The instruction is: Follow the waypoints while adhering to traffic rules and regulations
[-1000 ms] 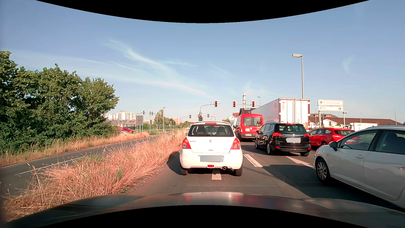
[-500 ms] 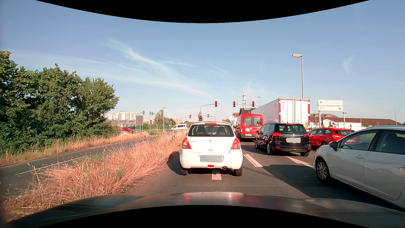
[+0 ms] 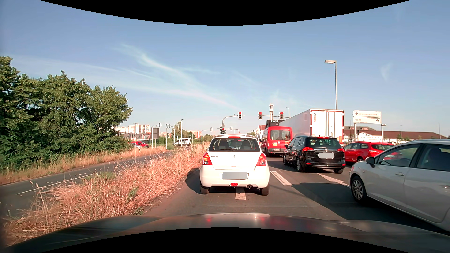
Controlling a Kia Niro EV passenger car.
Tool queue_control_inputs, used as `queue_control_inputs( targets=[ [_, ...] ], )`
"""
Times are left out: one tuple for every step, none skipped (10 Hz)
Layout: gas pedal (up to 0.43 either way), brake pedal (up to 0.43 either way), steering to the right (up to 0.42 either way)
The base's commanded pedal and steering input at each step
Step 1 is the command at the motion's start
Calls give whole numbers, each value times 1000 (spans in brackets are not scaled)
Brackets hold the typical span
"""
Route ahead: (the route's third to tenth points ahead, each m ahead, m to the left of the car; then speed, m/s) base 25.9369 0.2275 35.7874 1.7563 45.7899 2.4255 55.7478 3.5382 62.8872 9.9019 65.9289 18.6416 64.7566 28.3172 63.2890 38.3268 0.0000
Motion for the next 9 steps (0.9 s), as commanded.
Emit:
queue_control_inputs(
  targets=[
    [0, 256, -5],
    [0, 256, -5],
    [0, 256, -5],
    [0, 256, -4],
    [0, 256, -4],
    [0, 256, -5],
    [0, 256, -4],
    [0, 256, -5],
    [0, 250, -5]
  ],
)
